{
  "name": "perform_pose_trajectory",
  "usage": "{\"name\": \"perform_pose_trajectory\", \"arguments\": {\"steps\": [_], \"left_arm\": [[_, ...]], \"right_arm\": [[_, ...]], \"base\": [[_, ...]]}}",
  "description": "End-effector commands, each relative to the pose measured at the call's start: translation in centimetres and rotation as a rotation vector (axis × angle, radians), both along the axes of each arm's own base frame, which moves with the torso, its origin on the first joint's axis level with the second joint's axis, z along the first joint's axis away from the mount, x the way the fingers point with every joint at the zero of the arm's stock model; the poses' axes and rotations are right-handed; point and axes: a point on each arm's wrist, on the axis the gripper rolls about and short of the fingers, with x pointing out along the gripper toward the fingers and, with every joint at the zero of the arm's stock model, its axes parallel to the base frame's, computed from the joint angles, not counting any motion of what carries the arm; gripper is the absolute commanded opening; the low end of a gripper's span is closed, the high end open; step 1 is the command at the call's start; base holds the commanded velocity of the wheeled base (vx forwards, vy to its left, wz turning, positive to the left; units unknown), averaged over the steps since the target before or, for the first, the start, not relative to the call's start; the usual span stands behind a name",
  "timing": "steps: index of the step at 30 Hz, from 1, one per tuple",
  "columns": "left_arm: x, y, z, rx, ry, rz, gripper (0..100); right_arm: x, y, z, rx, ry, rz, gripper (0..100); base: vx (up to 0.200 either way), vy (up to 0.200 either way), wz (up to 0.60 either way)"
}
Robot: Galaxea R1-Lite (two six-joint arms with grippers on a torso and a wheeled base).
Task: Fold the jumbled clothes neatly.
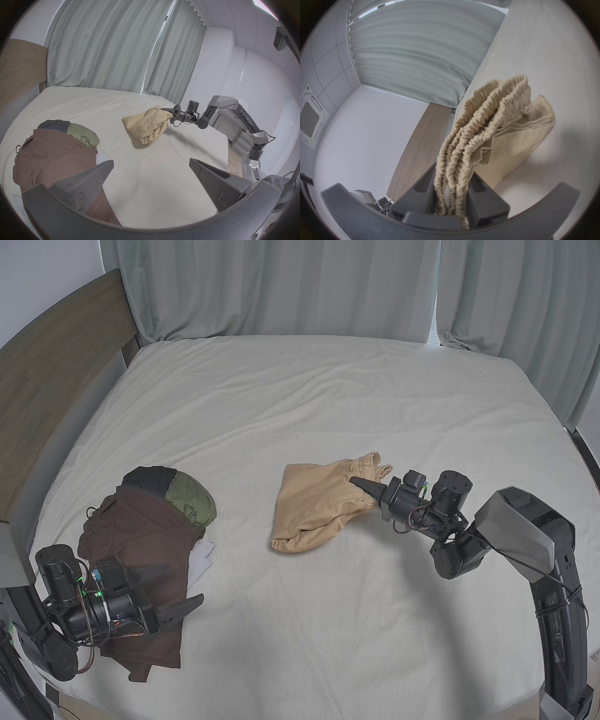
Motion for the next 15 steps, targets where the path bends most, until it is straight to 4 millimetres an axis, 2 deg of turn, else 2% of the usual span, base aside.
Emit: {"name": "perform_pose_trajectory", "arguments": {"steps": [1, 2, 5, 13, 15], "left_arm": [[0.0, 0.0, -0.1, 0.000, 0.002, -0.002, 100], [0.0, 0.0, 0.0, 0.000, -0.001, -0.002, 100], [0.0, 0.0, 0.0, 0.000, -0.001, -0.002, 100], [0.1, 0.0, 0.0, 0.000, -0.003, 0.000, 100], [0.2, -0.1, 0.2, -0.002, -0.015, -0.003, 100]], "right_arm": [[-1.4, -0.7, -2.2, -0.015, 0.043, -0.007, 0], [-2.0, -0.9, -3.0, -0.015, 0.045, -0.007, 0], [-2.5, -1.0, -4.0, -0.016, 0.048, -0.009, 0], [-2.6, -1.7, -6.1, -0.026, 0.084, -0.029, 0], [-2.5, -2.4, -7.1, -0.033, 0.095, -0.046, 0]], "base": [[0.000, 0.000, 0.00], [0.000, 0.000, 0.00], [0.000, 0.000, 0.00], [0.000, 0.000, 0.00], [0.000, 0.000, 0.00]]}}
